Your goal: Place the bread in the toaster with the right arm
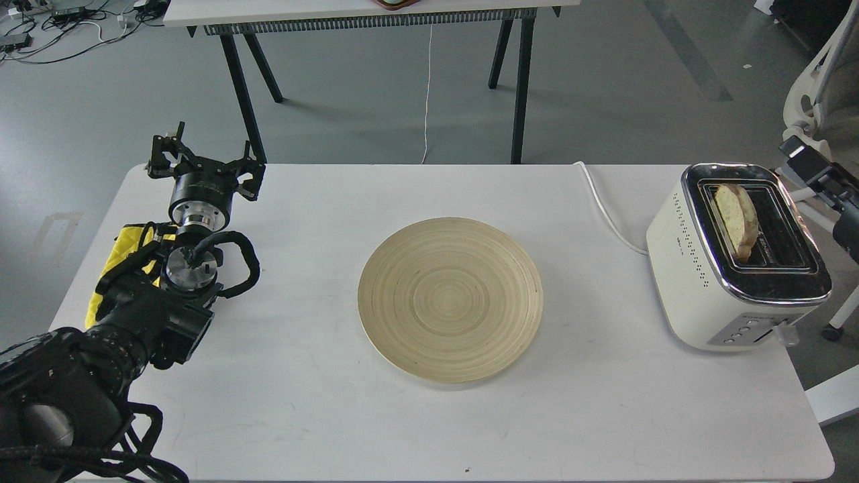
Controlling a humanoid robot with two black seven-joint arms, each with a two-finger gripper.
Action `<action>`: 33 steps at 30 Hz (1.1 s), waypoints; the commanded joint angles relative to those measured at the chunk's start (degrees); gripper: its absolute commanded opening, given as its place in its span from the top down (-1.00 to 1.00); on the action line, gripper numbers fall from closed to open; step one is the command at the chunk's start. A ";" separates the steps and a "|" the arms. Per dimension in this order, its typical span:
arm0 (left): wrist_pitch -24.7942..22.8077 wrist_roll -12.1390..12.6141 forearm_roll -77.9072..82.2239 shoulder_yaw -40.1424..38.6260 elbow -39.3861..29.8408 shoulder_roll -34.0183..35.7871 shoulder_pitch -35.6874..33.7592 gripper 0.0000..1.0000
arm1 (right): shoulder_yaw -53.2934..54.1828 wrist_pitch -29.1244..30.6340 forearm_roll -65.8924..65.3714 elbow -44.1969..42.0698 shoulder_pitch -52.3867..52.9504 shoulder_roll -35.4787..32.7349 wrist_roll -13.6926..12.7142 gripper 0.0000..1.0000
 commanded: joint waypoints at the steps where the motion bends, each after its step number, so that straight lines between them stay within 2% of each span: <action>1: 0.00 0.00 0.00 0.00 0.00 0.00 -0.01 -1.00 | 7.16 0.00 0.77 0.16 0.18 3.63 -0.20 -1.00; 4: 0.00 0.00 0.00 0.00 0.00 0.00 -0.01 -1.00 | 11.66 0.00 6.37 1.30 0.18 11.10 -0.64 -1.00; 9: 0.00 0.00 0.00 0.00 0.00 0.00 -0.01 -1.00 | 12.90 0.00 11.58 2.63 -0.09 25.94 -0.29 -1.00; 14: 0.00 0.00 0.09 0.00 0.00 0.00 -0.01 -1.00 | 16.93 0.00 20.96 -4.12 -0.79 40.54 0.41 -1.00; 16: 0.00 0.00 0.00 0.00 0.00 0.00 -0.01 -1.00 | 18.69 4.94 25.28 -9.30 -1.66 46.16 2.68 -1.00; 19: 0.00 0.00 0.00 0.00 0.00 0.00 -0.01 -1.00 | 21.85 15.83 28.98 -18.79 -2.63 51.63 6.12 -1.00; 24: 0.00 0.00 0.00 0.00 0.00 0.00 -0.01 -1.00 | 30.28 37.10 36.62 -35.40 -4.04 57.52 6.83 -1.00; 26: 0.00 0.00 0.00 0.00 0.00 0.00 0.08 -1.00 | 32.66 43.70 38.65 -41.73 -4.13 59.02 6.74 -1.00; 29: 0.00 0.00 0.00 0.00 0.00 0.00 -0.01 -1.00 | 34.08 49.17 39.45 -47.20 -4.04 60.16 6.74 -1.00; 33: 0.00 0.00 0.00 0.00 0.00 0.00 -0.01 -1.00 | 33.20 50.50 39.45 -47.56 -4.22 60.25 6.83 -1.00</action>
